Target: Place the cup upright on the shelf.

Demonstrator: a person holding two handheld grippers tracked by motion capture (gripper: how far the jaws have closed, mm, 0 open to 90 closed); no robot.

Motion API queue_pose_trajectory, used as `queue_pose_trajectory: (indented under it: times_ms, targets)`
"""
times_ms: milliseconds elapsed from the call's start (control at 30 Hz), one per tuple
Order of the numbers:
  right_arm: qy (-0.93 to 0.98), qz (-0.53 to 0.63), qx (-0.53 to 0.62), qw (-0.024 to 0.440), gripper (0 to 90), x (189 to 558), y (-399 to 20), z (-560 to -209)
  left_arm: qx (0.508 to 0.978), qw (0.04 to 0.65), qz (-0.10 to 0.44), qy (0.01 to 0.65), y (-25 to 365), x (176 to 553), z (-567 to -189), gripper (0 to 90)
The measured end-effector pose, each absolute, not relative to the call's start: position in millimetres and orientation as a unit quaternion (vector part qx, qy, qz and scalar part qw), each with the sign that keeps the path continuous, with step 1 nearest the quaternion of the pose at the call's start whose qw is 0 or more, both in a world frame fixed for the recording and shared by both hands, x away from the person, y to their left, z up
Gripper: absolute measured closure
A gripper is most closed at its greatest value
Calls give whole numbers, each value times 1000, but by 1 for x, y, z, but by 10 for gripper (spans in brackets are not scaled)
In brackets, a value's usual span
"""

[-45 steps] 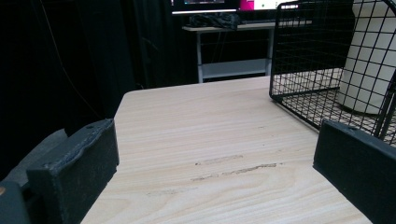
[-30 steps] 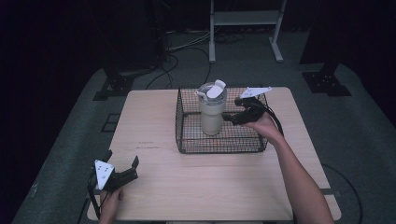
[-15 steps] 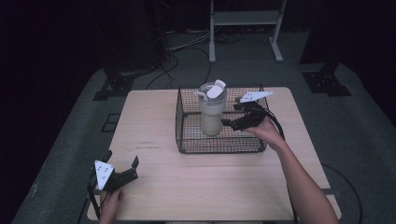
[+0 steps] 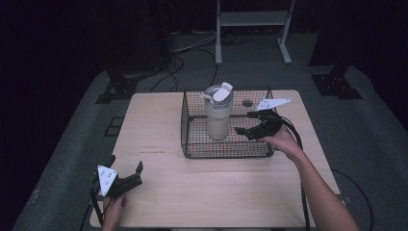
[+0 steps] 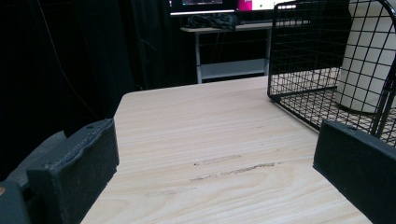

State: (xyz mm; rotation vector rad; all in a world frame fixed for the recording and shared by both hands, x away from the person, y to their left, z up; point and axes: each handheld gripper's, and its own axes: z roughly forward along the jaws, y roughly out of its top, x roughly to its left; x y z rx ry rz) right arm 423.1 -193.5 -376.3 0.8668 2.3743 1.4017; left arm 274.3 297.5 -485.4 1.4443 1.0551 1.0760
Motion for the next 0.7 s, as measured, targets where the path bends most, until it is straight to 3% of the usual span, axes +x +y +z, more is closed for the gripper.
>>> queue_pose_trajectory:
  times_ms: [700]
  targets:
    - [811, 493, 291, 121, 95, 389, -221, -379, 601, 500, 446, 436, 297, 274, -485, 0]
